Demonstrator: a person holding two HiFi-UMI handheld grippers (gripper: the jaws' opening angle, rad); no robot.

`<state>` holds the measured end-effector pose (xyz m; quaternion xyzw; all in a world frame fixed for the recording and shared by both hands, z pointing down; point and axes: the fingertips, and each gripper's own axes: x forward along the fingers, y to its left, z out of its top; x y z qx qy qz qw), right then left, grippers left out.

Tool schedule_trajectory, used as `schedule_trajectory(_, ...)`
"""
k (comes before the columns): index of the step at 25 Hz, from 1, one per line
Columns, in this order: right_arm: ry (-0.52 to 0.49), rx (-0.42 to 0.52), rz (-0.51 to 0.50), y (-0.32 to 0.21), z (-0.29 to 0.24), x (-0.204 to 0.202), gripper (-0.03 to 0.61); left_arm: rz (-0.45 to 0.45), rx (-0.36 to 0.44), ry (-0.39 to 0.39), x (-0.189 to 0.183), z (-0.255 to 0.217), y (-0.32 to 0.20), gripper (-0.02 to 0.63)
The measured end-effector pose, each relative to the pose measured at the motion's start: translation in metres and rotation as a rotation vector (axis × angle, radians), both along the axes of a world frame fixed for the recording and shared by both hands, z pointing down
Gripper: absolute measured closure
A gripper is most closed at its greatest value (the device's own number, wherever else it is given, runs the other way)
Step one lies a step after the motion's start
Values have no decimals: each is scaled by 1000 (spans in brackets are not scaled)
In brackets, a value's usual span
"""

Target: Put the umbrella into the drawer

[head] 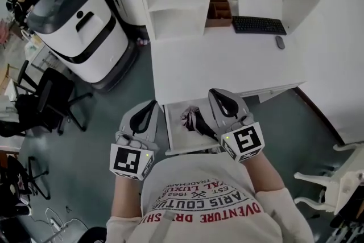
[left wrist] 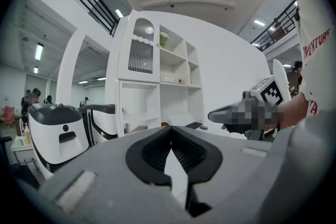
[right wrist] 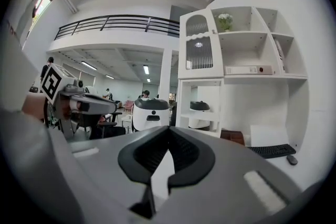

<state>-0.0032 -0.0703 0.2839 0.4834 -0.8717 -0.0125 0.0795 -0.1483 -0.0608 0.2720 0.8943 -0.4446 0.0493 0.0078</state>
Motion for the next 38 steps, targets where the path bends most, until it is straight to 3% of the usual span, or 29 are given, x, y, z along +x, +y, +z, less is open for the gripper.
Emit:
schedule_trajectory(5, -24, 28, -31, 6, -8, 3, 578, -30, 16, 1, 0, -6, 2, 610)
schedule_trajectory(10, -36, -14, 0, 4, 0, 12, 578, -51, 17, 3, 3, -7, 4, 611)
schedule_trajectory(29, -53, -21, -25, 7, 6, 13, 578, -84, 12, -12, 4, -9, 6, 611)
schedule_trajectory(38, -88, -84, -4, 1, 18, 13, 578, -97, -18, 10, -4, 1, 2, 611)
